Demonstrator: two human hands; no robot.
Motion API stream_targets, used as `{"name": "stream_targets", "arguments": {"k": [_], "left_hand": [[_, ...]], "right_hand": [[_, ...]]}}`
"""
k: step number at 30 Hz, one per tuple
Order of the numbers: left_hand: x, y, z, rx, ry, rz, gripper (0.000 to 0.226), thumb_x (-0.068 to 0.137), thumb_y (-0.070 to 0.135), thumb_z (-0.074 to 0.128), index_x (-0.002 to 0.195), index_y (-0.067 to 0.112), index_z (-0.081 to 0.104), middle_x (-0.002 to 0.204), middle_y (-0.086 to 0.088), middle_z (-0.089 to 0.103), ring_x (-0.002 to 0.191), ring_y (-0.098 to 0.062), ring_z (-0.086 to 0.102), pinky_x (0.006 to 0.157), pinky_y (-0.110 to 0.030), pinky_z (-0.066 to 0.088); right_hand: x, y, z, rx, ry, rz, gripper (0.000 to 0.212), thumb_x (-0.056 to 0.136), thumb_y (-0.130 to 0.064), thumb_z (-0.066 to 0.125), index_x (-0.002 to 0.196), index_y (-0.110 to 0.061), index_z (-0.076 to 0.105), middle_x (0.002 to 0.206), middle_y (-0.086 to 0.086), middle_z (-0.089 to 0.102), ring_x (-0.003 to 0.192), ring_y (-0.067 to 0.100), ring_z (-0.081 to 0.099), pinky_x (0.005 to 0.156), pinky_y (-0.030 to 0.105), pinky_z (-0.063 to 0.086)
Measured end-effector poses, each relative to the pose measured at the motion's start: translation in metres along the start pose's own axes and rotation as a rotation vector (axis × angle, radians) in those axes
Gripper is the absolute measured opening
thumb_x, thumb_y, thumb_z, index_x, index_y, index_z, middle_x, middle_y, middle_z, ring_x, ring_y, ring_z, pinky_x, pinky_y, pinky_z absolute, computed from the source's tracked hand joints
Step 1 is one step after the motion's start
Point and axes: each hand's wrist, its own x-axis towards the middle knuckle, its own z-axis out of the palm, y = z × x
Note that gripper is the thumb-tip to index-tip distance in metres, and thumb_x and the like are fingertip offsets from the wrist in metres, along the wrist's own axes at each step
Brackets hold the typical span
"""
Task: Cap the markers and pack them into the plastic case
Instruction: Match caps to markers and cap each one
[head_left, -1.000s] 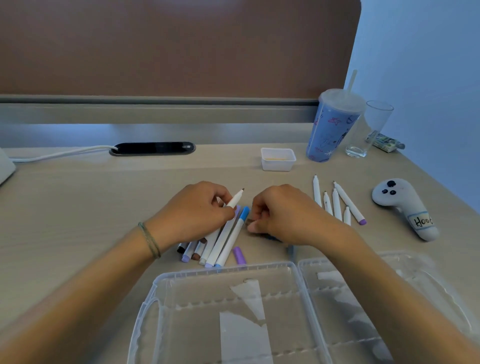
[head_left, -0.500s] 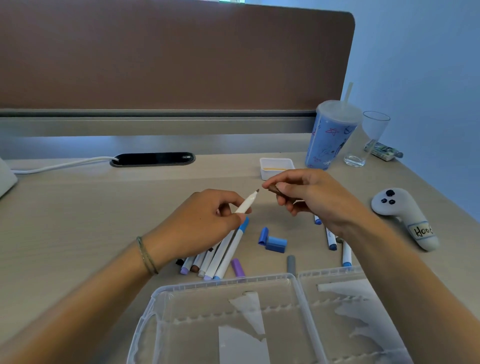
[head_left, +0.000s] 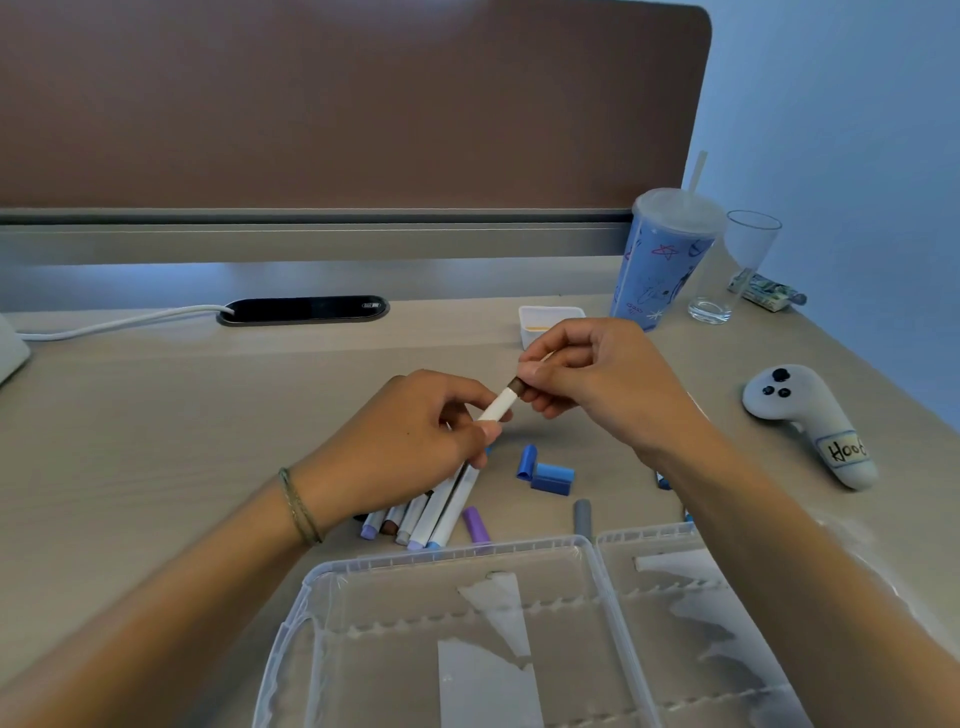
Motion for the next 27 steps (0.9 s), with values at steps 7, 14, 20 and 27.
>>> {"name": "stream_targets", "arguments": {"k": [7,14,20,27], "left_hand": [[-0.001,0.004,0.005,0.027,0.17,0.001,0.022,0.096,0.02,0.063,0.114,0.026,0.075,0.074,0.004,0.074,0.069,-0.01,0.068,0.074,-0.035,0.058],[0.001,0.006,-0.002,0.094,0.034,-0.069,0.014,0.098,0.025,0.061,0.103,0.032,0.071,0.067,0.008,0.074,0.055,-0.003,0.062,0.054,-0.015,0.045],[0.003,-0.003,0.003,0.333,0.086,-0.113,0.019,0.095,0.032,0.062,0.106,0.027,0.076,0.081,0.008,0.067,0.069,-0.01,0.059,0.057,-0.02,0.043],[0.002,-0.015,0.005,0.493,0.139,-0.113,0.024,0.089,0.035,0.068,0.112,0.029,0.073,0.075,0.01,0.06,0.07,-0.009,0.057,0.057,-0.022,0.04]], "right_hand": [[-0.004,0.001,0.015,0.021,0.146,-0.124,0.01,0.092,0.001,0.07,0.09,-0.008,0.073,0.07,0.002,0.077,0.064,0.018,0.074,0.064,0.025,0.061],[-0.003,0.004,0.015,-0.023,0.06,-0.042,0.005,0.093,-0.004,0.069,0.095,-0.005,0.074,0.077,0.007,0.078,0.068,0.017,0.075,0.067,0.026,0.062],[0.005,0.006,-0.014,-0.281,0.073,0.073,0.014,0.097,-0.016,0.067,0.089,-0.011,0.077,0.069,0.004,0.076,0.06,0.013,0.07,0.06,0.02,0.057],[0.011,0.037,-0.067,-0.781,0.272,0.202,0.025,0.092,-0.027,0.067,0.072,-0.015,0.075,0.071,0.004,0.072,0.076,0.023,0.068,0.076,0.037,0.057]]}}
